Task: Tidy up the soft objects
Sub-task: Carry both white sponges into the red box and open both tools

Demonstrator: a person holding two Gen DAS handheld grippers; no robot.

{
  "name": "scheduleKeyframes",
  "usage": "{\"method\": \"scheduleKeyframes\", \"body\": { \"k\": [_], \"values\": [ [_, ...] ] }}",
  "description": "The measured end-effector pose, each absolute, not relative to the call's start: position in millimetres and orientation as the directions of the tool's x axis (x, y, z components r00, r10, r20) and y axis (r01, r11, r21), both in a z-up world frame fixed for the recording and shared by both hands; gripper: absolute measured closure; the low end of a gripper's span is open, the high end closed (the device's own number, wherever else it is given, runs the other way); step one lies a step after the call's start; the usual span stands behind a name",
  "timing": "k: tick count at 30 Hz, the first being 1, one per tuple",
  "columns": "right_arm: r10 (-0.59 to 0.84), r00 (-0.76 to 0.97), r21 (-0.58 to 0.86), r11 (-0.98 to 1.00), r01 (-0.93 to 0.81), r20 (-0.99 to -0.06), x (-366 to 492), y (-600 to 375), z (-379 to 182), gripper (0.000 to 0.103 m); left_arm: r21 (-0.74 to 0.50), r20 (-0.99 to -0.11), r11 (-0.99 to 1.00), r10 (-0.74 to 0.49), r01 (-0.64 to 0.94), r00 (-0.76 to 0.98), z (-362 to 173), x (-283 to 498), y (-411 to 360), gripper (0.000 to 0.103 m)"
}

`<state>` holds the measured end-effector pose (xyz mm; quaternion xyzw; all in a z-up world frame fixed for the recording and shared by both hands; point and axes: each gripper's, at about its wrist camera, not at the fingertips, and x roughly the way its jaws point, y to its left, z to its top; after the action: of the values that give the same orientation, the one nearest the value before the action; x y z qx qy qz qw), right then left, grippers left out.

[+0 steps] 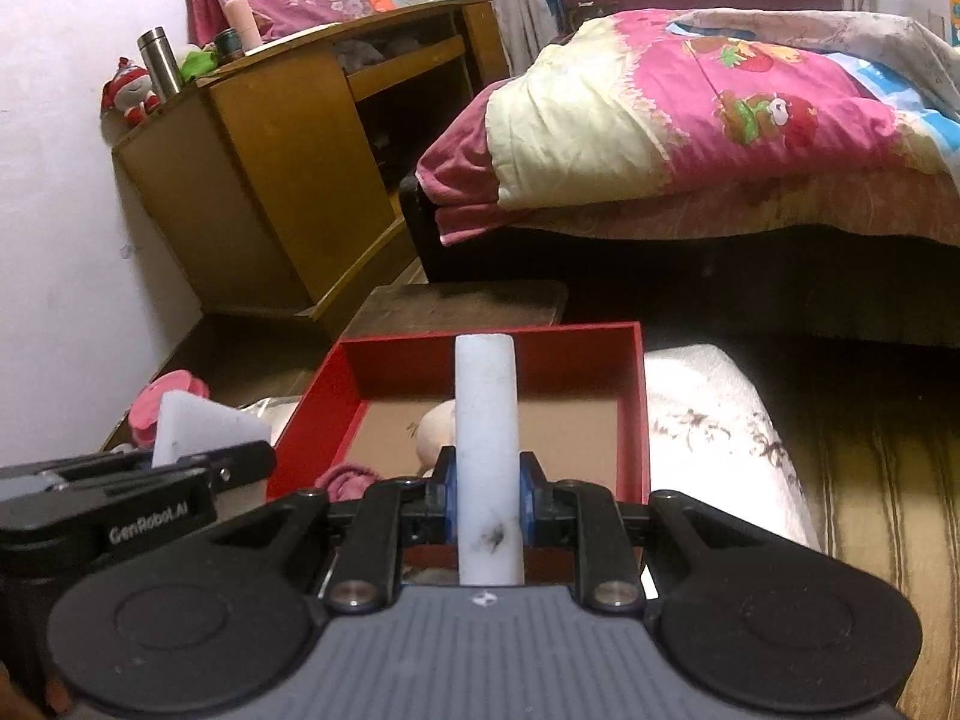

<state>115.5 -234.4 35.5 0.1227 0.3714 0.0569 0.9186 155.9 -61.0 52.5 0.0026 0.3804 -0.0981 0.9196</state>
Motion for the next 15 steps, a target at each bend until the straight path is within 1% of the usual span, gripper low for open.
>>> {"method": "scheduleKeyframes", "body": {
  "k": [8,15],
  "values": [
    [0.185,0.719,0.261,0.965,-0.006,-0.670,150.4,-231.8,26.0,0.103,-0.023,-0.709,0.988,-0.123,0.151,0.694,38.2,200.0,-64.6,0.085],
    [0.175,0.709,0.256,0.967,0.008,-0.683,171.5,-232.1,11.6,0.103,0.005,-0.717,0.989,-0.098,0.146,0.690,24.0,227.1,-65.1,0.085]
  ]
}}
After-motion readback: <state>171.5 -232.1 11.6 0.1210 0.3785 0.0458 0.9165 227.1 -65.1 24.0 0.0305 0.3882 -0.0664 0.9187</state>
